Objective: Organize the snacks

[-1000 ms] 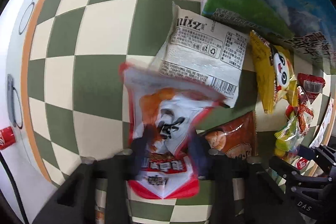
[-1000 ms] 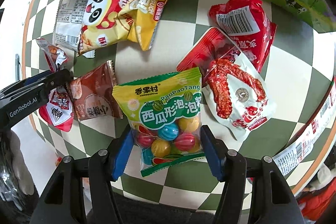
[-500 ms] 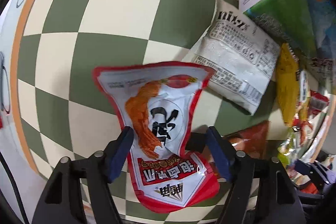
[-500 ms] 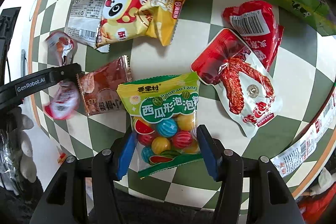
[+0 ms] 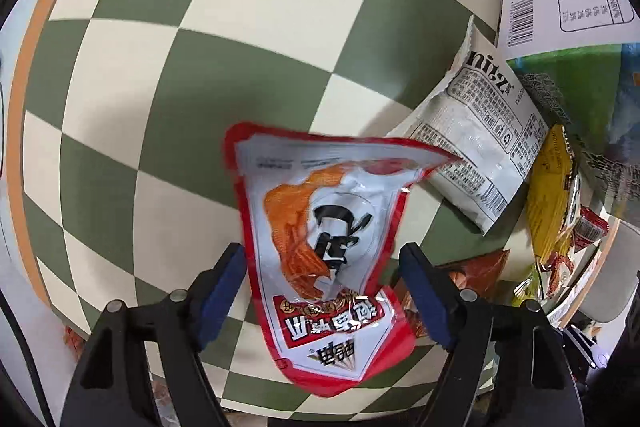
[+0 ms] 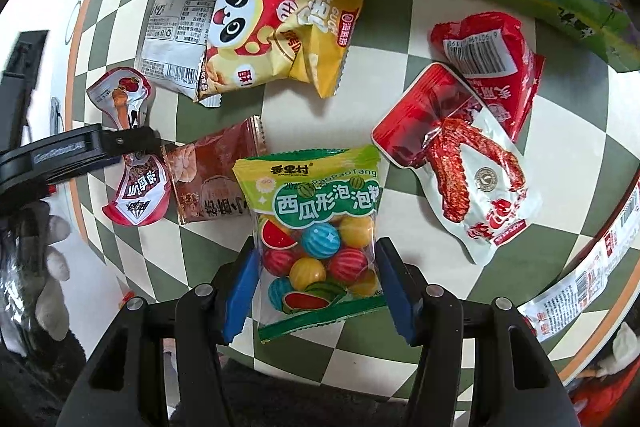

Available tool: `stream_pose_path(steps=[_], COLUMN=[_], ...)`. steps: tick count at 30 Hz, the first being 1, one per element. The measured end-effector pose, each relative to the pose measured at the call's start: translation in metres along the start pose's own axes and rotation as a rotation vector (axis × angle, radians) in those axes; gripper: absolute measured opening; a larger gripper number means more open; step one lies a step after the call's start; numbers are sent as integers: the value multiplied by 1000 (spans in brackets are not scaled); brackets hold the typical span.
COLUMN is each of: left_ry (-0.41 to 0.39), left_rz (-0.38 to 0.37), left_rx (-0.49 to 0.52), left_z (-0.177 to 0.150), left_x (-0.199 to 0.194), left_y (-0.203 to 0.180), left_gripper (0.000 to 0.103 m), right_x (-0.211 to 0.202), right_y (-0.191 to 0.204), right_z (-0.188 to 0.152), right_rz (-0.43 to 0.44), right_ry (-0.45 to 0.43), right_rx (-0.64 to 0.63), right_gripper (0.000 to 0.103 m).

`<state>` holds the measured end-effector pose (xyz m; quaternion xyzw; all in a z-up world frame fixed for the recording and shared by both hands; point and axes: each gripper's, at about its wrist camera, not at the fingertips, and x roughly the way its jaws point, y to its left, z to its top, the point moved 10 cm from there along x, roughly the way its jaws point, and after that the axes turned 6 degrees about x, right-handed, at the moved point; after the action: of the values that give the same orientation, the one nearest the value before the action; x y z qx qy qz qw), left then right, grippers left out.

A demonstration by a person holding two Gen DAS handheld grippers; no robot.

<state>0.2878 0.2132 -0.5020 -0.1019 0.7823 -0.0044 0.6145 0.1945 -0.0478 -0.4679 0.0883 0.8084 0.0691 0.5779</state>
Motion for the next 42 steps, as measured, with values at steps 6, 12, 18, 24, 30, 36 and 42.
stream_pose_path(steps=[6,12,18,24,30,36,42], left_ry=[-7,-41,-61,-87,-133,-165,-178], left_rz=[111,141,149,160,131,105,94], left_rx=[47,81,116,96,63,60,64], left_z=[5,-6,-29,-33,-44,-59,-62], left_x=[2,-3,-23,-17,-29,-52,-62], left_y=[-12,-27,-50,-47,-41,-42,-49], left_gripper=[69,51,27,23,9,5,4], right_x=[4,2,0,-6,-11,-13,-18], right_y=[2,2,2,2,3,3,6], right_z=[-2,-3,-4,-2,-3,-4,-5], right_rz=[-9,-6,1,12,17,25,34], right_ry=[2,-11,-16,-25,-38,-44,-57], right_rx=[-13,-5,-3,3,0,5,-4], right_gripper=[59,59,59,58,58,58,58])
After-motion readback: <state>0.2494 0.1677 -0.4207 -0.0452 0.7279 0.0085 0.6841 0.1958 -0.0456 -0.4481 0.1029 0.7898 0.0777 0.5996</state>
